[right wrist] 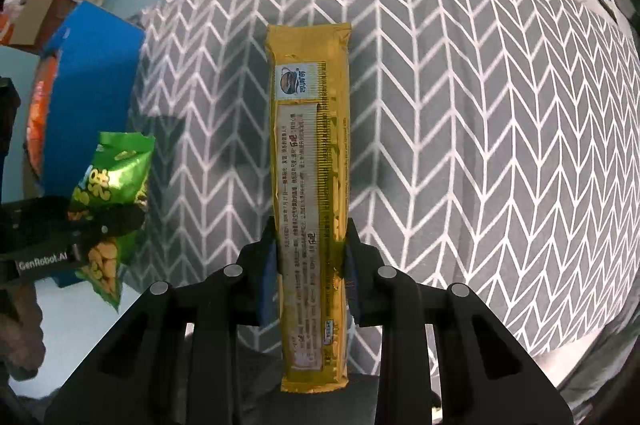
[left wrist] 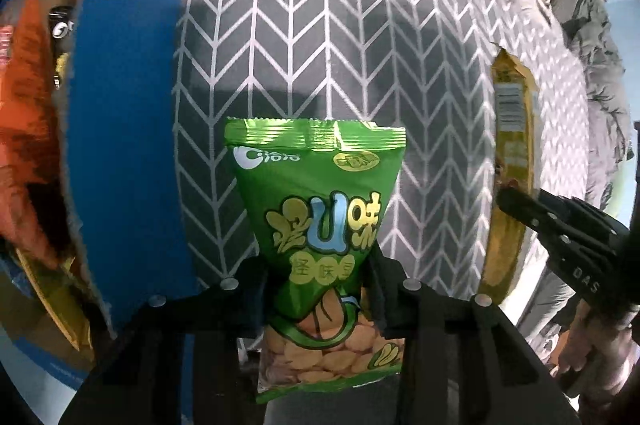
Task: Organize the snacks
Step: 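Lift both held snacks and carry them over the cardboard box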
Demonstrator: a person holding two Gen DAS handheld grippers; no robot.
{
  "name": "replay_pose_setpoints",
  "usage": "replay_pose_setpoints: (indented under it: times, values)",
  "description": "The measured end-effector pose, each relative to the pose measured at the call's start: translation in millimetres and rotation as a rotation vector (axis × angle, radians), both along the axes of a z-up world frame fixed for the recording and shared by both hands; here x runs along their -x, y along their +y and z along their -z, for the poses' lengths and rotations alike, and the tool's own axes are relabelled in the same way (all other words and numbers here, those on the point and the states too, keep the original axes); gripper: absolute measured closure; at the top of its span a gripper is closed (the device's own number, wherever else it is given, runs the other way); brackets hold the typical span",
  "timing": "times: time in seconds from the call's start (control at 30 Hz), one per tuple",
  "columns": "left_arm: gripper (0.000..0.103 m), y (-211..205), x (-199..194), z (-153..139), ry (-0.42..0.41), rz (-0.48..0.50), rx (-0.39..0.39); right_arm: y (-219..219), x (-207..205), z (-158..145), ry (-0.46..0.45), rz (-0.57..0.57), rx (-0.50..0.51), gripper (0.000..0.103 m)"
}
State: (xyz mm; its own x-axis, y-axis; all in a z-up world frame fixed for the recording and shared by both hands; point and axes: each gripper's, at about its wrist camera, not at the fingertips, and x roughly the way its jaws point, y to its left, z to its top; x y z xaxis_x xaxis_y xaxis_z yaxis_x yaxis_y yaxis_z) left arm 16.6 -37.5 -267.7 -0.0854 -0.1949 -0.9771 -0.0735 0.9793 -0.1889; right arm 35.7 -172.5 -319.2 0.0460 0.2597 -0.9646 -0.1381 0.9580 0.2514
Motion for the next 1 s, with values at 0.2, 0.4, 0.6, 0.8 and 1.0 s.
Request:
replay_pose_setpoints:
  times: [0.2, 0.4, 0.6, 0.8, 1.0]
  values:
    - [0.065, 20, 13, -28, -0.044, -0.019, 0.042, 5, -2, -30, -0.026, -0.028, -0.034, 0.076]
    - [0.066, 31, 17, -60, -0.096, -0.037, 0.061, 18, -4, -61, -0.052, -0.071, -0.060, 0.076]
    - [0.066, 33, 20, -90, -0.171, -0.060, 0.042, 46, -11, -78, -0.077, -0.112, -0.067, 0.076]
    - [0.066, 54, 19, -109, -0.215, -0.128, 0.029, 78, -14, -97, -0.101, -0.161, -0.086, 0.076]
    - [0.066, 86, 27, -118, -0.235, -0.197, 0.020, 115, -18, -110, -0.118, -0.220, -0.106, 0.076]
